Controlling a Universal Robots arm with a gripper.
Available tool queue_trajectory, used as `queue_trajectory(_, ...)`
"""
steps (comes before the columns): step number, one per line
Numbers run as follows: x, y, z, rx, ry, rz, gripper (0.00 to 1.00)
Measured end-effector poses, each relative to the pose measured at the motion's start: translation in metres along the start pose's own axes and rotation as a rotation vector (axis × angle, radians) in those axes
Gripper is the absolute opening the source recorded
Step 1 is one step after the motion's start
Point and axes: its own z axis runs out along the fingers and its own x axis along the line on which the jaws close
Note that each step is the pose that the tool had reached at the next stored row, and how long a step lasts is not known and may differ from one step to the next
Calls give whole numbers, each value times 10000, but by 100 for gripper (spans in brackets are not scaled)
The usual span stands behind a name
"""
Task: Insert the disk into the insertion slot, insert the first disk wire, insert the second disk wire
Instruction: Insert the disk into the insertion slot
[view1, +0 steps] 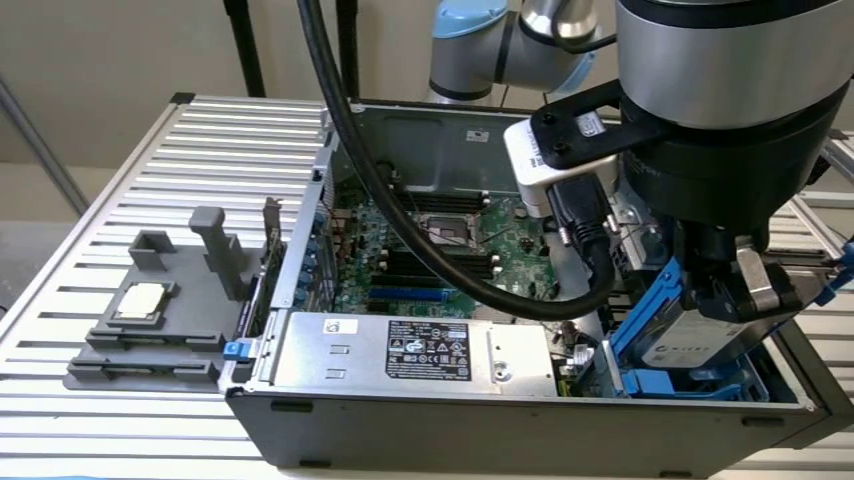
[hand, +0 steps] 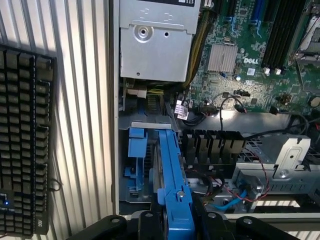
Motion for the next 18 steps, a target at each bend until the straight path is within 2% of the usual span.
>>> queue_trajectory(6,-1,9,-3,0,-24,4,35)
queue_trajectory(8,0,9,-5,1,-18,2,38)
queue_trajectory(9,0,8,-5,2,-20,3,45)
queue_trajectory(10,0,9,-5,1,-23,5,45)
queue_trajectory(11,0,9,-5,2,-26,6,51)
queue_trajectory(12,0,9,-5,2,-28,7,51)
queue_trajectory(13,0,9,-4,2,-29,8,58)
queue_trajectory(16,0,8,-4,2,-31,10,58)
queue_trajectory(18,3,-24,12,-1,-31,12,58)
